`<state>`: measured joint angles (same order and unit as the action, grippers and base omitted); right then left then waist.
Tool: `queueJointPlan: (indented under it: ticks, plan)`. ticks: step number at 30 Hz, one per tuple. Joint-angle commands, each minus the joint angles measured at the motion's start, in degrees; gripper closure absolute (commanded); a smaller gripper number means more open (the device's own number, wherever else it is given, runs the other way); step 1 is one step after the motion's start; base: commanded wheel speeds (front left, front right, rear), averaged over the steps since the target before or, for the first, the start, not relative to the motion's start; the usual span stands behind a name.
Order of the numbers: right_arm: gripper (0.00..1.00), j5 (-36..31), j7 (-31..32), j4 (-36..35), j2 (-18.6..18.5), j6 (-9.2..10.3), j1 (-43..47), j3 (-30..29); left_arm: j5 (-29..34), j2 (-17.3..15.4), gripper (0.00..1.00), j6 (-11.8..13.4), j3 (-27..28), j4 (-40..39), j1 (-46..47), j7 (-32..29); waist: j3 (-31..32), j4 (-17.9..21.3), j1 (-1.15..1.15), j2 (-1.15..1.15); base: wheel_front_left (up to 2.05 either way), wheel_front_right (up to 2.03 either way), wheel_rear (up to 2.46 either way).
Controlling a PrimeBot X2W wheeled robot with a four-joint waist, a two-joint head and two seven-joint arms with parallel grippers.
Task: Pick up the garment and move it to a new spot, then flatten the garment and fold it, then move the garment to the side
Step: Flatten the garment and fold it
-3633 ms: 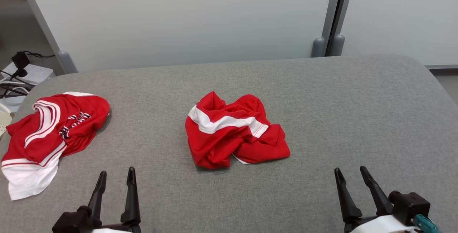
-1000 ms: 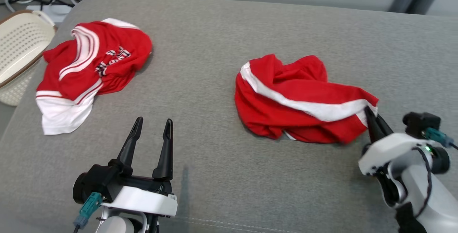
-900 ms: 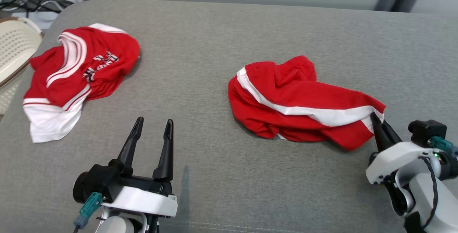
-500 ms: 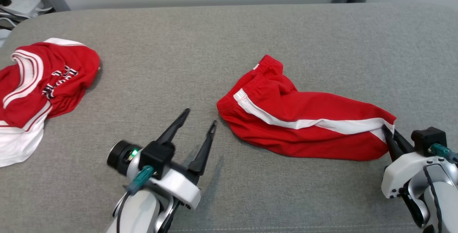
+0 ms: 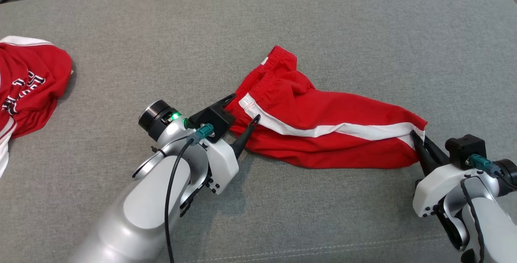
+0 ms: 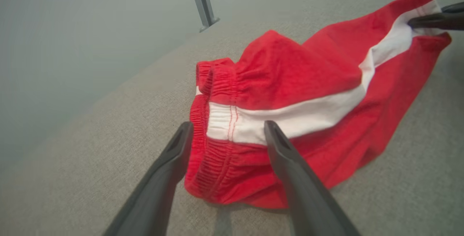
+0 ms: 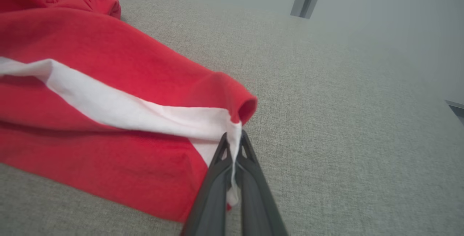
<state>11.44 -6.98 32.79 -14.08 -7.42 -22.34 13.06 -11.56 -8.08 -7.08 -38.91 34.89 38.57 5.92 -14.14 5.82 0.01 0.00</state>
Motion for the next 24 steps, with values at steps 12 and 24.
queueJointPlan:
  ticks: [12,24]
  plan:
    - [1.0,1.26,-0.36,-1.06,-0.37,-0.07,-1.26,2.8,-11.09,-3.48,0.03,-0.4,-7.85,4.0,9.69,-6.36,-1.06,1.68,-0.01,0.0,0.0,0.0,0.0]
    - [1.0,2.03,-3.18,-1.46,-0.55,-0.07,-2.04,2.1,-24.37,-7.04,1.0,-0.4,-13.81,-1.09,10.91,-2.16,-0.59,1.06,-0.01,0.0,0.0,0.0,0.0]
